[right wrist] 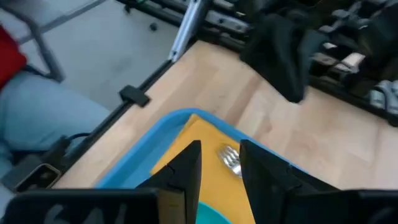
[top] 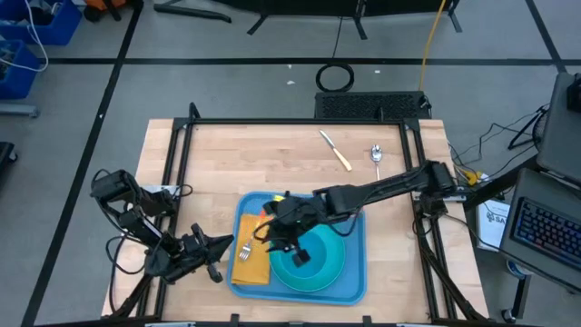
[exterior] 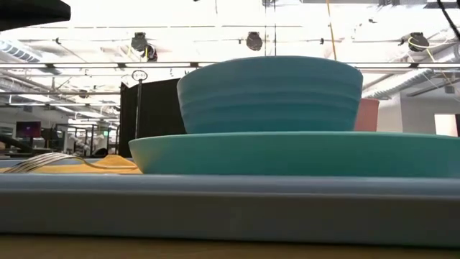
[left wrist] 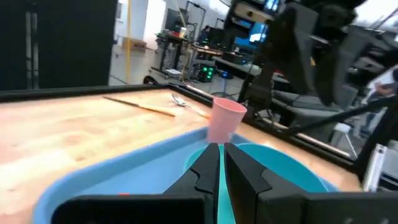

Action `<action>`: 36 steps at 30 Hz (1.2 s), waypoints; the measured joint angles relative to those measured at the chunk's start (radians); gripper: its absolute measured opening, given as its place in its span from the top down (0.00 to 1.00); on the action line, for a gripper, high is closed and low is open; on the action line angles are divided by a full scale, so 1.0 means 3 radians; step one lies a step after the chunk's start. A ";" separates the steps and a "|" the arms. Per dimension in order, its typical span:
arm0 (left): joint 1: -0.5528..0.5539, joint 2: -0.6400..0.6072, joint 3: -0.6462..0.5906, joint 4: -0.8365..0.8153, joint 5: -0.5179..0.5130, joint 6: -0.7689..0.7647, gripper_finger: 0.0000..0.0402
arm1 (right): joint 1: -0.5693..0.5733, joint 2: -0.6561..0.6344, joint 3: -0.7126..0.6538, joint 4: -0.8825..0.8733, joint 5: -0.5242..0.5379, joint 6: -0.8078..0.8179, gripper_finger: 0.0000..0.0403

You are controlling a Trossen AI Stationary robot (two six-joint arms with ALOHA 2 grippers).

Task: Set up tray
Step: Put the orange fork on the top of the yellow table napkin

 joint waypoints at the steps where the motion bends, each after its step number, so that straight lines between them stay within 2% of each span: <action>1: 0.0001 0.0001 0.0000 -0.0090 0.0088 -0.0134 0.94 | 0.0017 -0.0105 -0.0195 0.0164 0.0024 0.0005 0.75; 3: 0.0027 0.0001 0.0000 -0.0190 0.0408 -0.0466 0.94 | 0.0062 -0.0309 -0.0570 0.0472 0.0162 0.0096 0.75; 9: 0.0436 0.0001 0.0001 -0.0685 0.1814 -0.1847 0.94 | 0.0162 -0.0862 -0.1559 0.1313 0.0324 0.0324 0.75; 13: 0.0651 -0.0008 0.0000 -0.0883 0.2356 -0.2299 0.94 | 0.0218 -0.1176 -0.1975 0.1647 0.0355 0.0341 0.75; 17: 0.0829 -0.0178 -0.0025 -0.1248 0.2954 -0.2920 0.93 | 0.0268 -0.1357 -0.2200 0.1768 0.0353 0.0387 0.75; 24: 0.1080 -0.0751 0.0071 -0.2596 0.3117 -0.3515 0.93 | 0.0398 -0.1391 -0.2327 0.1761 0.0362 0.0313 0.75; 27: 0.1160 -0.1122 0.0155 -0.3593 0.3340 -0.3909 0.94 | 0.0454 -0.1393 -0.2373 0.1767 0.0362 0.0261 0.75; 32: 0.1251 -0.1562 0.0548 -0.5646 0.3560 -0.4656 0.94 | 0.0510 -0.1391 -0.2402 0.1744 0.0362 0.0195 0.75; 34: 0.1268 -0.1651 0.0669 -0.5980 0.3714 -0.4748 0.94 | 0.0512 -0.1391 -0.2402 0.1740 0.0361 0.0168 0.75; 36: 0.1277 -0.1703 0.0702 -0.6078 0.3815 -0.4804 0.94 | 0.0512 -0.1391 -0.2402 0.1721 0.0361 0.0163 0.75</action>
